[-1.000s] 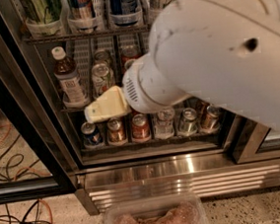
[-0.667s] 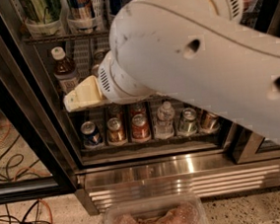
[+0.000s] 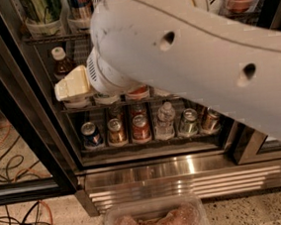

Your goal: Pick redbull can from top shelf of fridge

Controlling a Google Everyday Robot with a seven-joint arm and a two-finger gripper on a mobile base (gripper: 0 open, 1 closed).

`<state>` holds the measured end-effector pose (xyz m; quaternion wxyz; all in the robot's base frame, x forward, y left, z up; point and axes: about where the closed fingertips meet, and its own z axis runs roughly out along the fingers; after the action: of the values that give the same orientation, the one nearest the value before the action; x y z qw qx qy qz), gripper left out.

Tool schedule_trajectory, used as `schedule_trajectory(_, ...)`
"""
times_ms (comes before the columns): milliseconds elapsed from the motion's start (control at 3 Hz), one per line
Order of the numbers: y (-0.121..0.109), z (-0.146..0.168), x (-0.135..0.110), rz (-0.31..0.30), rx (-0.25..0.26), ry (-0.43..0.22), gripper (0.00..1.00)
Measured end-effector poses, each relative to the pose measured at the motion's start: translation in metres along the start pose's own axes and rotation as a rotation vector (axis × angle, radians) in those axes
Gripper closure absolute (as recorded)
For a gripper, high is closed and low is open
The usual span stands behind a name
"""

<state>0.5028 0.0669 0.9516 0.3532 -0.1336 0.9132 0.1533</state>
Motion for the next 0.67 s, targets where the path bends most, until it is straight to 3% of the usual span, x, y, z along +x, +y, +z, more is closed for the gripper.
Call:
schedule_trajectory(333,0.003,-0.004,-0.006,0.018,0.002,-0.063,0.00)
schedule_trajectory(667,0.016,-0.005,-0.031,0.042,-0.007,-0.179,0.00)
